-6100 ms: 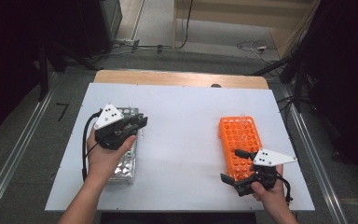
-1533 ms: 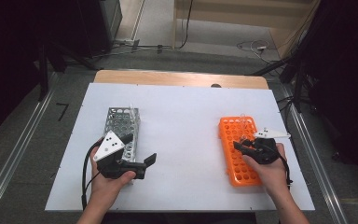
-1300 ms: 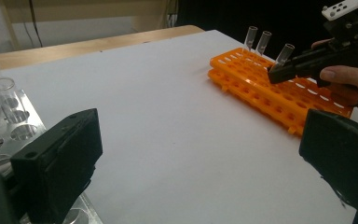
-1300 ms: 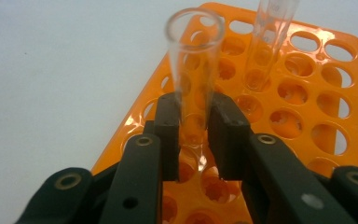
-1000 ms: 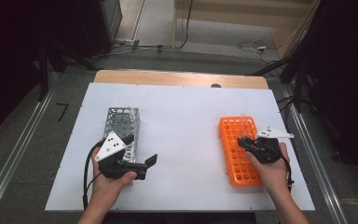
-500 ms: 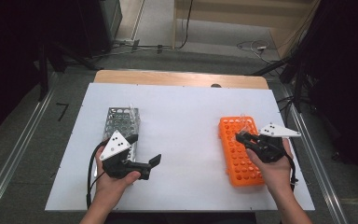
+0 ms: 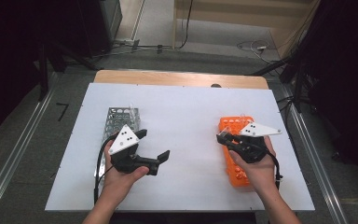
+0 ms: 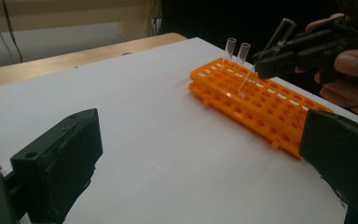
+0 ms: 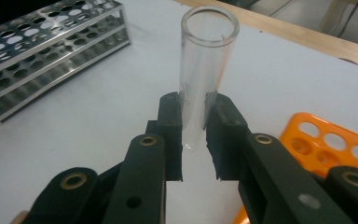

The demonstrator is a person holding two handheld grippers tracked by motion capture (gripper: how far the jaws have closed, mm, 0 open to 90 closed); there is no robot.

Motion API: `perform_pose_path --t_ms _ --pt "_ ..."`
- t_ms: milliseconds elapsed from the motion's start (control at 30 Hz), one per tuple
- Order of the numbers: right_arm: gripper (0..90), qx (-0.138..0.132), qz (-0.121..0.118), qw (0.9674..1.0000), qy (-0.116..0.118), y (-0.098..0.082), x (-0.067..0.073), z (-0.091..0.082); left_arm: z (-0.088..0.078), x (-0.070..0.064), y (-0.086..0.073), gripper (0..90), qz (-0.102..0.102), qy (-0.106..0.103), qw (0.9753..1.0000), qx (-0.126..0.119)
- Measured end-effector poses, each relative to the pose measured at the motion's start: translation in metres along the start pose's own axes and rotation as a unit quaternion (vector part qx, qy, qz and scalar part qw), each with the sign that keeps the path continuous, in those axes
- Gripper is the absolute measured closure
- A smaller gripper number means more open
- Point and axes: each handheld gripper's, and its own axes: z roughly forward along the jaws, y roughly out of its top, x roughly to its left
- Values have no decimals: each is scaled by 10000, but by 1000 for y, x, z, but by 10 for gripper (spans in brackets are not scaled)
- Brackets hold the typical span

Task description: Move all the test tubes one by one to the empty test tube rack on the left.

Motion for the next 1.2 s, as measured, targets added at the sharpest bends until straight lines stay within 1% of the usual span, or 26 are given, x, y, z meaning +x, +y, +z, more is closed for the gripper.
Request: perform_pose_path --t_ms 167,300,400,500,600,800,900,967,1033,1200 --pt "739 41 -130 9996 248 1 15 9 10 -7 5 20 49 -166 9998 -26" --pt "739 139 -298 9985 428 -1 28 15 18 -14 3 44 83 -321 9994 34" --pt "739 209 -425 9973 563 -3 38 20 22 -18 1 78 89 -392 9992 71" --pt "739 268 -550 9957 691 -4 48 23 26 -22 0 132 92 -427 9990 102" --pt "739 317 -621 9943 807 -4 57 26 30 -28 -1 194 175 -439 9987 184" --pt "739 390 -760 9915 983 -5 72 30 35 -36 -4 345 313 -537 9978 234" --pt "739 392 -820 9902 1058 -5 77 31 37 -39 -6 427 418 -680 9964 271" --pt "739 405 -823 9899 1082 -5 79 31 39 -41 -6 479 474 -731 9957 315" --pt "739 415 -855 9891 1122 -5 80 31 40 -43 -7 512 493 -792 9951 328" --pt "739 423 -888 9885 1152 -5 83 31 42 -44 -8 588 519 -906 9939 346"
